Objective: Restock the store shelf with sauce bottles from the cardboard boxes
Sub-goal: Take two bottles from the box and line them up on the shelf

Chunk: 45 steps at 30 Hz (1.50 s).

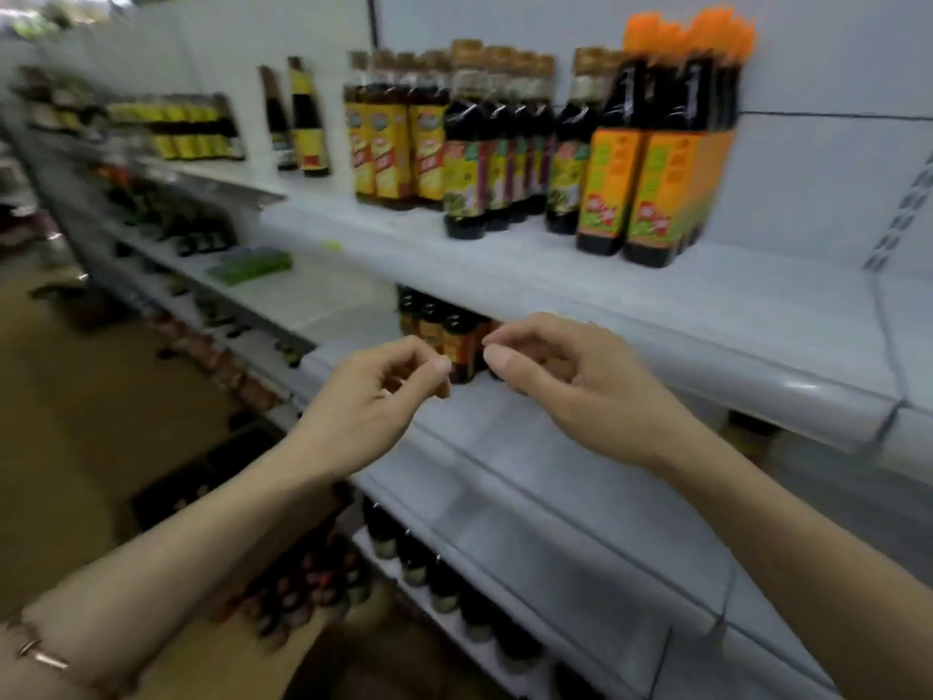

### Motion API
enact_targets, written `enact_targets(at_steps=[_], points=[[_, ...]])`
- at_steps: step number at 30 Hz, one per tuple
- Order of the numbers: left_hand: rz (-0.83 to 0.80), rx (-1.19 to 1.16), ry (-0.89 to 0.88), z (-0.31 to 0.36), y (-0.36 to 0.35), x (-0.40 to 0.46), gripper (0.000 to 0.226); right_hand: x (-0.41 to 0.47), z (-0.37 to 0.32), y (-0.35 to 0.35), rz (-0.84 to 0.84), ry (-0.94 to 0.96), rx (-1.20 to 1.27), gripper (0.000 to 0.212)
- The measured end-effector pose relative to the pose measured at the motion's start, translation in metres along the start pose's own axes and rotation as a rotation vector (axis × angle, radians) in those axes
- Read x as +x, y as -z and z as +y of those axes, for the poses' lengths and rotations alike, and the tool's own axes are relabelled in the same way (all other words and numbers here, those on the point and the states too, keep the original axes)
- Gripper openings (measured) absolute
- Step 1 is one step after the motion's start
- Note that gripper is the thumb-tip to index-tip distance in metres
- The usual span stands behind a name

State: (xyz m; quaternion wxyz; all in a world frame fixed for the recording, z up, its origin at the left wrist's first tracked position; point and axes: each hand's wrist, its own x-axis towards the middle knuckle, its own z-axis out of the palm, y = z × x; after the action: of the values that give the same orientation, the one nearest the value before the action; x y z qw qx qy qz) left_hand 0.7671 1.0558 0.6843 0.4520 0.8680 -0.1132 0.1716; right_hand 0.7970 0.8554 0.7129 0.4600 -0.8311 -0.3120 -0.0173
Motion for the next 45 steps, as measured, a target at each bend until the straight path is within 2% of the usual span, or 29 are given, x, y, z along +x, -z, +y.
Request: enact_targets(at_steps=[2, 8, 14, 18, 23, 27, 32, 35, 38, 42, 45], points=[[0.006, 0.025, 0.062, -0.01, 0.022, -0.032, 0.018, -0.003, -0.011, -0.021, -0.128, 0.025, -0.082, 0.021], [0.048, 0.133, 0.138, -0.034, 0.093, -0.094, 0.013, 0.02, -0.044, -0.09, -0.201, 0.12, -0.018, 0.012], [0.034, 0.297, 0.274, -0.08, 0.186, -0.138, 0.028, 0.072, -0.089, -0.19, -0.375, 0.197, 0.013, 0.012], [0.065, 0.317, 0.344, -0.13, 0.254, -0.154, 0.016, 0.116, -0.114, -0.257, -0.402, 0.205, -0.018, 0.023], [0.058, 0.358, 0.376, -0.203, 0.325, -0.149, 0.018, 0.177, -0.128, -0.332, -0.432, 0.143, -0.06, 0.025], [-0.016, 0.328, 0.413, -0.252, 0.361, -0.129, 0.02, 0.219, -0.128, -0.377, -0.441, 0.09, -0.069, 0.028], [-0.133, 0.34, 0.421, -0.322, 0.375, -0.099, 0.025, 0.269, -0.11, -0.427, -0.557, 0.039, -0.189, 0.032], [-0.125, 0.348, 0.447, -0.376, 0.372, -0.089, 0.036, 0.3, -0.085, -0.464, -0.634, 0.017, -0.184, 0.034], [-0.114, 0.358, 0.462, -0.437, 0.375, -0.073, 0.036, 0.339, -0.052, -0.508, -0.683, -0.015, -0.162, 0.033], [-0.098, 0.321, 0.552, -0.524, 0.386, -0.036, 0.032, 0.408, 0.001, -0.568, -0.728, -0.074, -0.11, 0.034], [-0.158, 0.299, 0.648, -0.592, 0.389, -0.004, 0.032, 0.46, 0.049, -0.61, -0.707, -0.143, -0.085, 0.033]])
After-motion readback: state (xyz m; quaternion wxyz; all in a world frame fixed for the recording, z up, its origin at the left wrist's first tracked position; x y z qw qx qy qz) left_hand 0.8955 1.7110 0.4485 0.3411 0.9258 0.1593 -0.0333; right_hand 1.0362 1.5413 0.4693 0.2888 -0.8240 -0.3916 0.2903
